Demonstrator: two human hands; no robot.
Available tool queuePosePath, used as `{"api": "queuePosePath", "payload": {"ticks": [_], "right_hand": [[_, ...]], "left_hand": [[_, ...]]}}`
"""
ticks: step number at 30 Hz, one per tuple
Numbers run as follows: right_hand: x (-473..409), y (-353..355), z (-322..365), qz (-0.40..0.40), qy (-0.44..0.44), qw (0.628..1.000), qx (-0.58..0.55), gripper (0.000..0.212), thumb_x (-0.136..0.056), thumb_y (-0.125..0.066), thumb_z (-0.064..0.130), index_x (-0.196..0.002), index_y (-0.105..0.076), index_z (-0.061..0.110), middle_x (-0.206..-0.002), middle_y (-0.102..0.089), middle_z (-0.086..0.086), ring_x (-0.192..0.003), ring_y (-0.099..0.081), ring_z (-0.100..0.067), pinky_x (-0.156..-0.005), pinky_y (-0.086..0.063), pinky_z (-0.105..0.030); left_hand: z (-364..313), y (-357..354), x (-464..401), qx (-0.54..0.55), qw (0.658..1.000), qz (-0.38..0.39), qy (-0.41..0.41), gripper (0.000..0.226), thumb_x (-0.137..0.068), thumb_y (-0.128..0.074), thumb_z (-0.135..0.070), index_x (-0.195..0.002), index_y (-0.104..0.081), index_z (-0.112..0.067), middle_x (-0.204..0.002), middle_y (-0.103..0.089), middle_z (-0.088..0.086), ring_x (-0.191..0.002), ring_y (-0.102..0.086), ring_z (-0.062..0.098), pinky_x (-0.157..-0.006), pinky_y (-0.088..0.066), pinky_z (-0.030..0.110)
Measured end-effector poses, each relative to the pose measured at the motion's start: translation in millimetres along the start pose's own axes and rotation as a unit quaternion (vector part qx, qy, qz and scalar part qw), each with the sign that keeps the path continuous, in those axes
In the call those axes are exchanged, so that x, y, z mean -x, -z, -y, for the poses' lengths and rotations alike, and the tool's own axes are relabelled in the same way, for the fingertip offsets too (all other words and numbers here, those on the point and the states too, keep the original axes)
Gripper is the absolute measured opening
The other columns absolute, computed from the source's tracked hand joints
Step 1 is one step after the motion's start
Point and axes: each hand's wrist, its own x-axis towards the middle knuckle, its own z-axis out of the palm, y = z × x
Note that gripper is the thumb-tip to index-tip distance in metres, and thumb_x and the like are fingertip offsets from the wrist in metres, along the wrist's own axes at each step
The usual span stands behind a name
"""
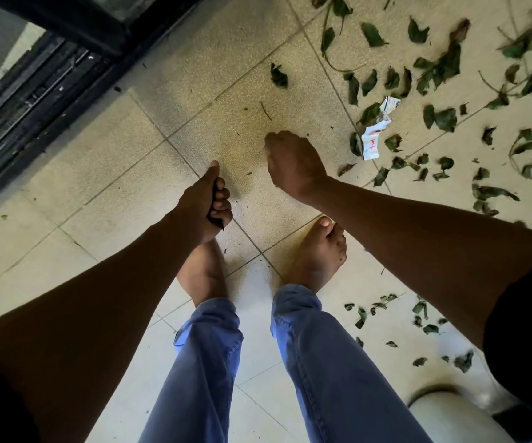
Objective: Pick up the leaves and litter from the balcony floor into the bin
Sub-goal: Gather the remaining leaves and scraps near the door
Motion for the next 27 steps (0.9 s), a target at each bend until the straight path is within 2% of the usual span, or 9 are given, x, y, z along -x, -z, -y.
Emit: {"api": "queuePosePath", "payload": {"ticks": [3, 7, 9, 11, 15, 17, 20, 24, 27], "right_hand": [[-11.4, 14.6, -2.8, -0.11, -0.1, 0.987, -0.055, 0.016, -0.09, -0.061, 0.011, -0.105, -0.057, 0.01, -0.092, -0.068, -0.009, -0.085, -0.067, -0.026, -0.068, -0.045, -0.031], [-41.0, 37.5, -11.2, -0.205, -0.214, 0.928, -0.227, 0.038, -0.079, -0.057, 0.011, -0.116, -0.055, 0.015, -0.09, -0.071, -0.004, -0.082, -0.068, -0.024, -0.071, -0.052, -0.034], [-56.2, 45.9, -14.9, -0.197, -0.212, 0.922, -0.258, 0.044, -0.076, -0.055, 0.012, -0.119, -0.058, 0.02, -0.097, -0.073, 0.0, -0.085, -0.07, -0.021, -0.074, -0.055, -0.035], [-66.6, 47.7, -19.4, -0.16, -0.2, 0.93, -0.264, 0.035, -0.076, -0.06, 0.012, -0.108, -0.068, 0.022, -0.098, -0.074, 0.006, -0.087, -0.071, -0.016, -0.078, -0.058, -0.037], [-68.4, 51.6, -19.4, -0.11, -0.265, 0.899, -0.331, 0.007, -0.07, -0.079, 0.021, -0.07, -0.073, 0.025, -0.068, -0.072, 0.007, -0.066, -0.072, -0.015, -0.063, -0.061, -0.044], [-52.7, 60.0, -6.1, -0.105, -0.292, 0.863, -0.399, 0.017, -0.075, -0.084, 0.014, -0.071, -0.072, 0.024, -0.068, -0.073, 0.0, -0.057, -0.072, -0.017, -0.056, -0.062, -0.045], [-12.5, 71.4, 30.1, -0.05, -0.246, 0.829, -0.5, 0.008, -0.082, -0.08, 0.004, -0.086, -0.075, 0.009, -0.073, -0.075, -0.008, -0.058, -0.069, -0.016, -0.054, -0.06, -0.035], [46.3, 63.1, 68.7, -0.037, -0.195, 0.85, -0.487, 0.009, -0.08, -0.078, 0.006, -0.084, -0.078, 0.014, -0.07, -0.074, 0.006, -0.064, -0.071, -0.008, -0.06, -0.059, -0.028], [75.4, 53.7, 82.5, -0.055, -0.151, 0.936, -0.313, 0.017, -0.08, -0.07, 0.011, -0.09, -0.078, 0.023, -0.084, -0.075, 0.005, -0.078, -0.071, -0.018, -0.065, -0.055, -0.033]], "left_hand": [[3.0, -0.3, -1.0, -0.003, 1.0, 0.009, 0.008, 0.049, -0.098, -0.055, -0.055, -0.064, -0.044, -0.022, -0.053, -0.03, -0.008, -0.038, -0.024, 0.004, -0.032, -0.02, 0.016], [3.8, -3.4, -0.6, -0.03, 1.0, 0.004, 0.008, 0.049, -0.098, -0.055, -0.055, -0.064, -0.042, -0.023, -0.051, -0.031, -0.008, -0.038, -0.024, 0.004, -0.033, -0.019, 0.016], [2.7, -6.0, 0.8, -0.039, 0.999, 0.007, 0.009, 0.05, -0.099, -0.053, -0.055, -0.063, -0.041, -0.023, -0.05, -0.031, -0.008, -0.037, -0.024, 0.004, -0.033, -0.019, 0.015], [1.4, -9.2, 2.5, -0.04, 0.999, 0.016, 0.012, 0.051, -0.1, -0.05, -0.056, -0.063, -0.039, -0.023, -0.05, -0.031, -0.008, -0.037, -0.024, 0.005, -0.033, -0.018, 0.016], [-5.5, -15.8, 5.1, -0.021, 0.999, 0.021, 0.012, 0.054, -0.101, -0.048, -0.054, -0.057, -0.037, -0.023, -0.05, -0.03, -0.006, -0.038, -0.023, 0.007, -0.034, -0.018, 0.016], [-9.9, -17.5, 4.4, -0.004, 1.0, 0.023, 0.014, 0.054, -0.099, -0.05, -0.05, -0.055, -0.036, -0.023, -0.051, -0.029, -0.005, -0.038, -0.023, 0.009, -0.036, -0.017, 0.016], [-9.2, -20.4, 3.6, 0.034, 0.999, 0.023, 0.02, 0.05, -0.097, -0.052, -0.047, -0.056, -0.036, -0.023, -0.053, -0.029, -0.005, -0.04, -0.024, 0.01, -0.038, -0.017, 0.018], [3.3, -25.1, -0.7, 0.089, 0.996, 0.02, 0.019, 0.043, -0.089, -0.057, -0.053, -0.064, -0.048, -0.019, -0.061, -0.041, -0.002, -0.049, -0.034, 0.012, -0.044, -0.024, 0.019], [9.8, -28.9, -3.0, 0.077, 0.995, 0.044, 0.052, 0.049, -0.072, -0.072, -0.062, -0.089, -0.056, -0.019, -0.09, -0.053, 0.004, -0.082, -0.054, 0.023, -0.08, -0.044, 0.024]]}}
